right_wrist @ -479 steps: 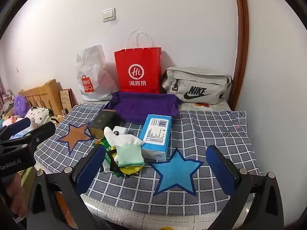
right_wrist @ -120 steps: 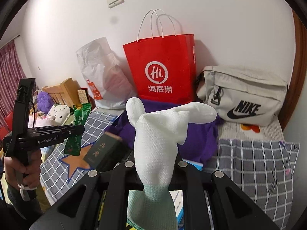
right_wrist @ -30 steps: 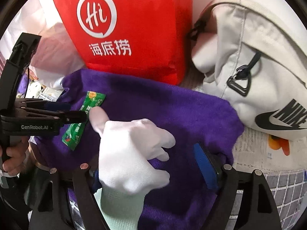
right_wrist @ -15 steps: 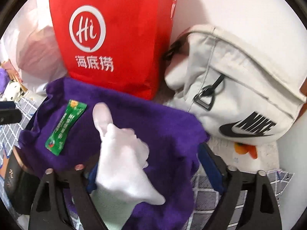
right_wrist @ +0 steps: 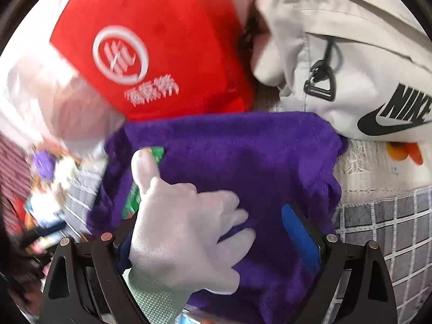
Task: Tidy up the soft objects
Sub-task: 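Lower the glove and packet onto the purple towel and open both tools, then withdraw both tools from the towel back over the pile, then close the left tool on the white mesh bag while the right tool lifts the pouch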
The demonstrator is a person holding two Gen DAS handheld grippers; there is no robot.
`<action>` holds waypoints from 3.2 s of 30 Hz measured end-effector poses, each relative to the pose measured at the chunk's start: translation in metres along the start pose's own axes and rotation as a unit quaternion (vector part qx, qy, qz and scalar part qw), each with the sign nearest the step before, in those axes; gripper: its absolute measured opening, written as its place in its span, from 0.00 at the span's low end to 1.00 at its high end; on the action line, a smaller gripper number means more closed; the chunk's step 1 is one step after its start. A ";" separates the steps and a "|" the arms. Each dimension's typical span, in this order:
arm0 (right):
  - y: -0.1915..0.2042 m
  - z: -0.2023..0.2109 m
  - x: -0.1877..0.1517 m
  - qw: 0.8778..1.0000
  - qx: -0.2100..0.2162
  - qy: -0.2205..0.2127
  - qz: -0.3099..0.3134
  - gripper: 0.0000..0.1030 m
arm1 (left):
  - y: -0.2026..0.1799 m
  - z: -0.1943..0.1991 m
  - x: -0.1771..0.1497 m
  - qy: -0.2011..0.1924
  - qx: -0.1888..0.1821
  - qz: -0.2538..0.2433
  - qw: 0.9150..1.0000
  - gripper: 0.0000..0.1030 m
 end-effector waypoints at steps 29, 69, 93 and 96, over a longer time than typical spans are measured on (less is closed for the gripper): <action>0.039 0.063 -0.034 0.997 -0.023 -0.013 0.074 0.85 | 0.014 0.047 -0.027 -0.068 -0.009 0.005 0.998 0.61; 0.121 0.165 -0.281 0.990 -0.034 -0.049 0.125 0.85 | 0.038 0.038 -0.254 -0.030 -0.052 -0.081 0.995 0.67; 0.178 0.083 -0.288 0.947 -0.097 -0.013 0.307 0.85 | 0.058 0.036 -0.249 -0.060 -0.054 -0.043 0.996 0.10; 0.172 0.073 -0.293 0.941 -0.135 0.000 0.311 0.65 | 0.062 0.036 -0.249 -0.058 -0.055 -0.036 0.996 0.10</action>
Point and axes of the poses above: each gripper's, at about its wrist camera, not at the fingertips, and z roughly against the way its jaws point, y to its left, x to its top, the point moved 1 cm from there along -z, roughly the way its jaws point, and after that the axes turned 14 degrees about z, right-handed, at the moved point
